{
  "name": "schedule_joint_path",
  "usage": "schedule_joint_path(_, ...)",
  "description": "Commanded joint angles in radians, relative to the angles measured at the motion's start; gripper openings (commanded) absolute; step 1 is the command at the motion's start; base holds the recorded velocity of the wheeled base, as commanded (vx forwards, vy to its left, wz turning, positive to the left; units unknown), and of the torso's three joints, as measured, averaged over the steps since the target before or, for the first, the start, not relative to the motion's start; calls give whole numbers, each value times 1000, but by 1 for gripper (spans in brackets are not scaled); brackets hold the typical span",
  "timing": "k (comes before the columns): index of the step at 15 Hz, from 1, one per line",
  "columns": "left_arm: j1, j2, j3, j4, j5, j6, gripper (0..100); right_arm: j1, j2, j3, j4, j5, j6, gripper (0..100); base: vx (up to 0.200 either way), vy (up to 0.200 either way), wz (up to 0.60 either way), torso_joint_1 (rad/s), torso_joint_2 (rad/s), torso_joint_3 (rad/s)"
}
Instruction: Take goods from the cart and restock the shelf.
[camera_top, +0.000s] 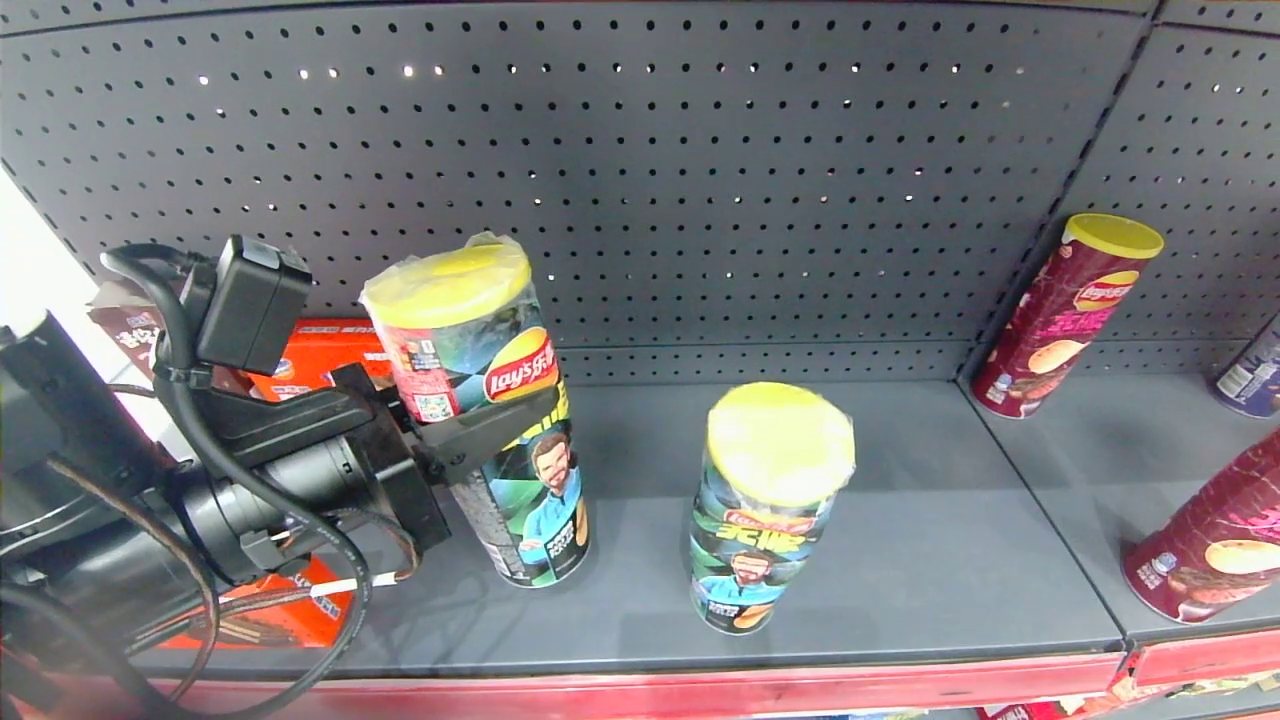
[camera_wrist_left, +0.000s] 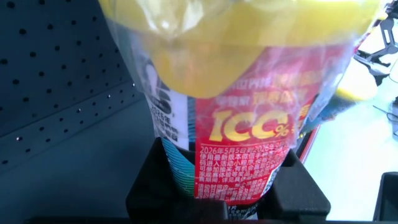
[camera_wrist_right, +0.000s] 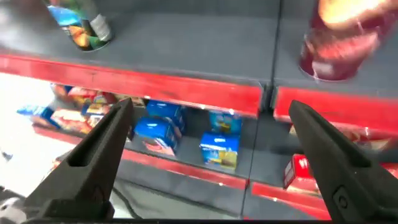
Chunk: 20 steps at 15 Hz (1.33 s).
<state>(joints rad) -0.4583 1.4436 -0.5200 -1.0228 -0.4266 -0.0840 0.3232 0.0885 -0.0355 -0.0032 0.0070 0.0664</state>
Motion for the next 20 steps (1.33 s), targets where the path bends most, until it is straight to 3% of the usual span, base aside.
schedule_joint_path(1, 1, 3, -5, 0, 0, 0, 0, -1, -89, 17, 2, -15, 6, 100, 0, 0, 0, 0, 0, 0)
schedule_joint_path(5, 0, 6, -8, -2, 2, 1, 0, 17, -89, 36, 5, -32, -100, 100, 0, 0, 0, 0, 0, 0)
schedule_joint_path(7, -2, 9, -2, -3, 11, 3, 0, -154, 42, 36, 3, -42, -97, 100, 0, 0, 0, 0, 0, 0)
schedule_joint_path(9, -5, 24, -9, -3, 8, 15, 0, -256, 14, 36, 0, -42, -92, 100, 0, 0, 0, 0, 0, 0)
schedule_joint_path(13, -13, 37, -8, -3, 0, 20, 0, -257, 10, 36, 2, -53, -82, 100, 0, 0, 0, 0, 0, 0)
schedule_joint_path(14, -16, 69, -14, -2, -6, 21, 0, -248, 7, 36, -1, 18, -128, 100, 0, 0, 0, 0, 0, 0)
schedule_joint_path(16, -16, 81, -25, -2, -24, 20, 0, -248, 7, 36, -1, 16, -126, 100, 0, 0, 0, 0, 0, 0)
schedule_joint_path(19, -3, 138, -75, 0, -20, 70, 0, -250, 7, 36, 2, -7, -102, 100, 0, 0, 0, 0, 0, 0)
schedule_joint_path(20, -3, 153, -103, 10, -14, 69, 0, -248, 7, 36, 2, -7, -92, 100, 0, 0, 0, 0, 0, 0)
